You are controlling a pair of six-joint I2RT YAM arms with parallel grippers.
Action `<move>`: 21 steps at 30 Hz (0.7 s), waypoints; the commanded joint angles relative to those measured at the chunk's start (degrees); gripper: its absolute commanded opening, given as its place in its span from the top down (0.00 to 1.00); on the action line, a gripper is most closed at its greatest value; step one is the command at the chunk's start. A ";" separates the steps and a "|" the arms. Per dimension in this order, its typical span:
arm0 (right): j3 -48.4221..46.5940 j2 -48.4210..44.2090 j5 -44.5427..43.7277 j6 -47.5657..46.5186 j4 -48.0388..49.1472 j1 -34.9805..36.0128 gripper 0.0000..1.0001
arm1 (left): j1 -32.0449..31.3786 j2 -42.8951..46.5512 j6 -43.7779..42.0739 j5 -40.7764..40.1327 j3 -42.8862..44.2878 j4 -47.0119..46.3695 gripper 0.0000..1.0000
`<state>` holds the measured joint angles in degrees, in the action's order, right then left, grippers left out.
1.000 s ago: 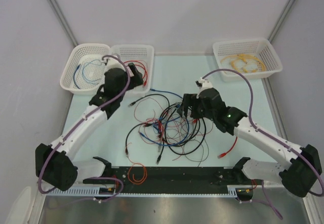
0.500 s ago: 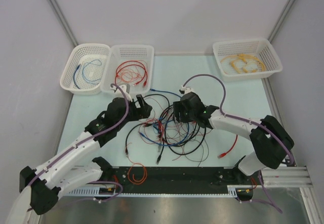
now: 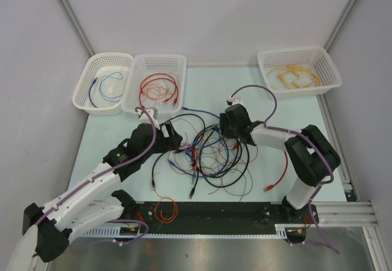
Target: Untangle the cables
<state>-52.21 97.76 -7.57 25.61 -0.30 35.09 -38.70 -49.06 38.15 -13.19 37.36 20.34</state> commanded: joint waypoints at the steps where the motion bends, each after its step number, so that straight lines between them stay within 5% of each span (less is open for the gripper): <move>1: -2.02 0.51 0.10 -0.73 3.02 0.77 0.43 | -0.41 0.72 1.40 0.97 -0.98 -1.35 0.11; 14: -3.86 6.12 3.97 -1.35 0.74 2.00 0.51 | -0.41 -0.07 2.37 2.03 -2.30 -1.71 0.11; 17: -4.40 8.33 3.27 -0.47 -2.07 1.04 0.73 | -0.41 -0.07 2.63 2.12 -2.47 -1.44 0.11; 19: -4.40 5.80 1.78 -0.21 -3.39 0.68 0.96 | -0.50 0.45 2.54 1.94 -2.38 -1.35 0.11; 21: -4.40 2.11 -0.93 -0.38 -4.10 1.03 1.00 | -0.50 0.98 2.54 1.68 -2.12 -1.18 0.11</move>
<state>-56.18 103.50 -5.08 24.93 0.56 35.99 -38.79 -49.21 39.66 -11.77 35.20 20.23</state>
